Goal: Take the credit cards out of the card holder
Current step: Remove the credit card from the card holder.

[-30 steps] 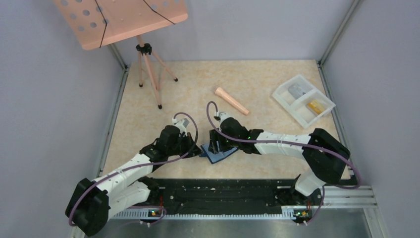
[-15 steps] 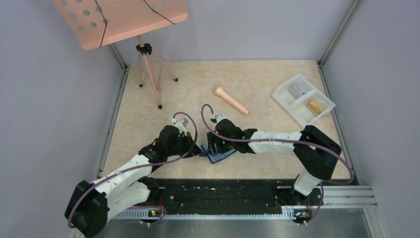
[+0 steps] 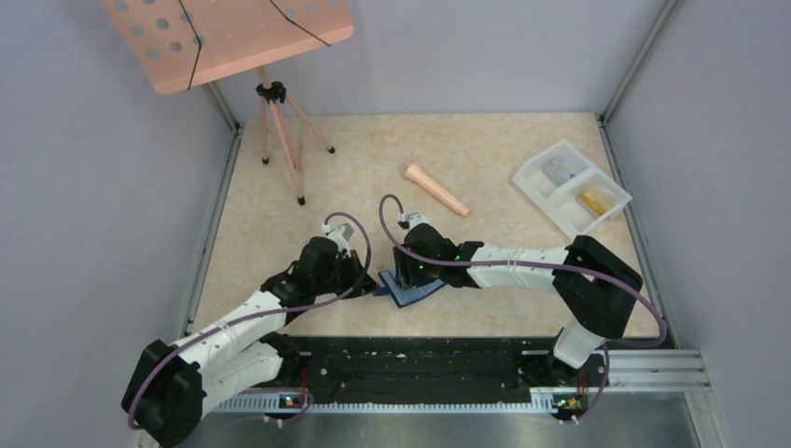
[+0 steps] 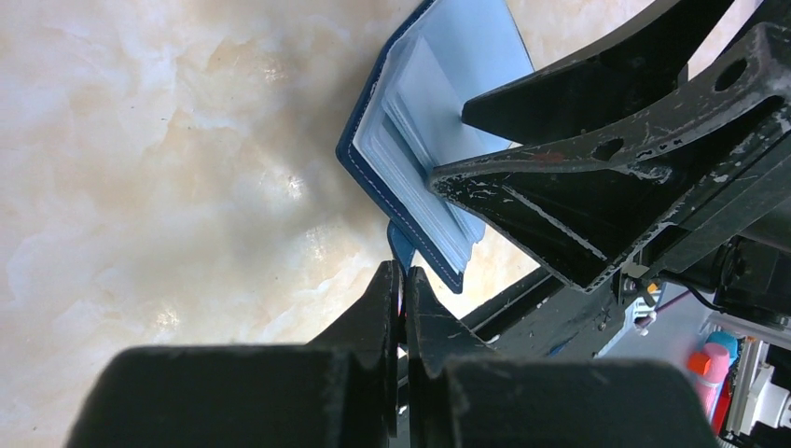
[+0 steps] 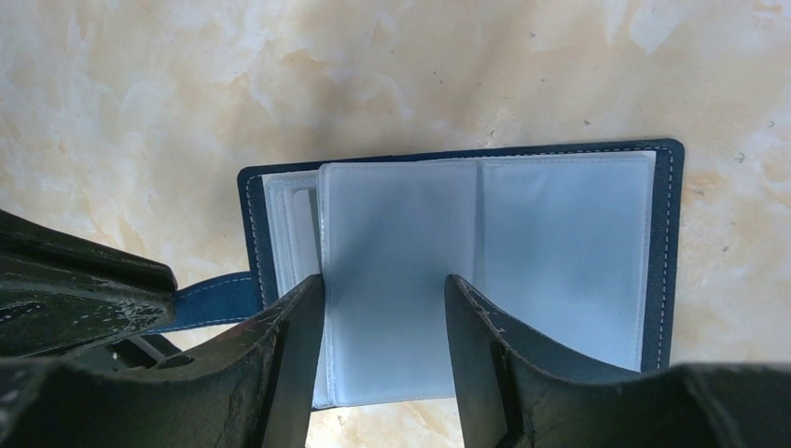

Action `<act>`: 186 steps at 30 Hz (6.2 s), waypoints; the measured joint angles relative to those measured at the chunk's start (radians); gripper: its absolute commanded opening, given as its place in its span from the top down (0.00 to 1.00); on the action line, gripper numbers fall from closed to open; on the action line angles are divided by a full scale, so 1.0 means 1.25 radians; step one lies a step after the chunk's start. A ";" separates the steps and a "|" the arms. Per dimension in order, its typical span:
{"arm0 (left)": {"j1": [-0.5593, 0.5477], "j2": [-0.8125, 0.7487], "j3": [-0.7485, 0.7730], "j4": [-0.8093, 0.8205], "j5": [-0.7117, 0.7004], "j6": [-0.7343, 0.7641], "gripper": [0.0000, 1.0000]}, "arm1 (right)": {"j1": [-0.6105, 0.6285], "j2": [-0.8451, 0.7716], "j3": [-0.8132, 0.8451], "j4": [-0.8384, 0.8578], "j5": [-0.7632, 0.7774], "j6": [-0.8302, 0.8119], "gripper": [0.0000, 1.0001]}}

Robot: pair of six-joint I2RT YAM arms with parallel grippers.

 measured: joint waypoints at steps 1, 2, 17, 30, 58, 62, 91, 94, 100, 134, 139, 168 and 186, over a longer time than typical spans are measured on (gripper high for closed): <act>0.000 -0.001 0.000 -0.003 -0.001 0.000 1.00 | 0.000 0.000 0.000 -0.002 0.003 0.000 0.50; 0.000 -0.003 0.000 -0.005 -0.002 0.000 1.00 | 0.000 0.000 0.001 -0.008 0.008 0.000 0.50; 0.000 -0.016 0.000 -0.031 -0.024 0.002 1.00 | -0.009 -0.048 0.005 -0.058 0.076 -0.003 0.49; 0.000 -0.020 0.000 -0.036 -0.027 0.002 1.00 | -0.026 -0.065 -0.006 -0.076 0.086 -0.010 0.46; 0.000 0.002 -0.002 -0.048 -0.076 0.002 1.00 | -0.044 -0.101 -0.018 -0.075 0.017 -0.013 0.52; 0.000 0.035 -0.001 -0.053 -0.086 0.002 1.00 | -0.044 -0.114 -0.039 -0.040 -0.023 -0.002 0.56; 0.000 0.066 0.018 -0.063 -0.090 0.003 1.00 | -0.045 -0.114 -0.070 0.050 -0.112 0.040 0.81; 0.000 0.066 0.020 -0.065 -0.090 0.005 1.00 | -0.045 -0.114 -0.070 0.050 -0.111 0.042 0.79; 0.000 0.066 0.022 -0.069 -0.090 0.007 1.00 | -0.049 -0.114 -0.070 0.050 -0.107 0.042 0.82; 0.000 0.092 0.059 -0.079 -0.072 0.005 1.00 | -0.035 -0.067 -0.090 0.102 -0.100 0.056 0.39; 0.000 0.089 0.059 -0.079 -0.064 0.000 1.00 | -0.017 -0.031 -0.074 0.089 -0.081 0.060 0.38; 0.000 0.058 0.059 -0.074 -0.044 -0.008 1.00 | 0.038 0.023 0.016 0.002 0.035 0.045 0.43; 0.000 0.058 0.059 -0.074 -0.048 -0.007 1.00 | 0.041 0.002 0.016 -0.042 0.091 0.038 0.41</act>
